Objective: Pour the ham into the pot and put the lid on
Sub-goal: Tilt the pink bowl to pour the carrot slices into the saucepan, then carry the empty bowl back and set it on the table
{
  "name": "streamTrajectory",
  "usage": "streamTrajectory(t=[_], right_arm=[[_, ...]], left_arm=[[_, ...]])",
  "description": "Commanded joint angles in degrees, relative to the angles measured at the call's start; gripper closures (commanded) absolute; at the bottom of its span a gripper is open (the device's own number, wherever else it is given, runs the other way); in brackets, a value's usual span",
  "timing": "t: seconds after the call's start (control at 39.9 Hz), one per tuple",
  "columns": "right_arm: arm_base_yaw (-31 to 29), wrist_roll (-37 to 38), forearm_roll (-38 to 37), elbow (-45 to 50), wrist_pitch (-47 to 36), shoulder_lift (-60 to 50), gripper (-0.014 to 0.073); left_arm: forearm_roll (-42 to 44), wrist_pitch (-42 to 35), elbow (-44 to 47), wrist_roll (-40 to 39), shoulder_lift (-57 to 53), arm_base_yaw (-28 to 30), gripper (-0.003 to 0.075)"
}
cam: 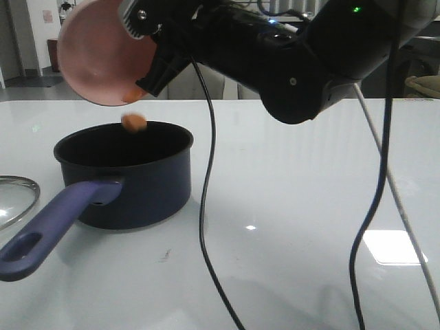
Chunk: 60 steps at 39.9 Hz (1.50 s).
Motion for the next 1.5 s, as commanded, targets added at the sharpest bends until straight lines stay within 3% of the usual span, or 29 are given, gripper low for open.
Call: streamTrajectory(t=[0.0,0.15,0.23,0.38,0.5,0.7,0.85,1.0,1.23,1.48], right_arm=[[-0.13,-9.63,-5.1,-1.87,-7.84,-3.63,0.0467],[-0.13,-8.86,-4.21,-1.87,-7.83,-3.63,0.0467],[0.0,-0.09,-1.08,-1.87,-8.1,-3.63,0.0467],[0.25,27.09,10.7,-1.87,-5.95,-4.24,0.0467],[0.25,38.52,17.3,-2.07,9.09,-7.64,0.0467],[0.19,39.77,20.4,-5.68,44.39,-15.09,0.0467],[-0.59,39.77,20.4,-7.13,63.15,-20.34,0.0467],[-4.37,39.98,20.9,-7.13,75.9,-24.76,0.0467],[-15.62,40.88,20.9,-7.13,93.19,-27.86,0.0467],[-26.73,40.93,21.33,-7.13,104.42,-25.22,0.0467]], left_arm=[[-0.23,-4.46,-1.53,-0.04,-0.99,-0.41,0.0155],[-0.23,-4.46,-1.53,-0.04,-0.99,-0.41,0.0155],[-0.23,-4.46,-1.53,-0.04,-0.99,-0.41,0.0155],[-0.23,-4.46,-1.53,-0.04,-0.99,-0.41,0.0155],[-0.23,-4.46,-1.53,-0.04,-0.99,-0.41,0.0155],[-0.23,-4.46,-1.53,-0.04,-0.99,-0.41,0.0155],[-0.23,-4.46,-1.53,-0.04,-0.99,-0.41,0.0155],[-0.23,-4.46,-1.53,-0.04,-0.99,-0.41,0.0155],[-0.23,-4.46,-1.53,-0.04,-0.99,-0.41,0.0155],[-0.23,-4.46,-1.53,-0.04,-0.99,-0.41,0.0155]])
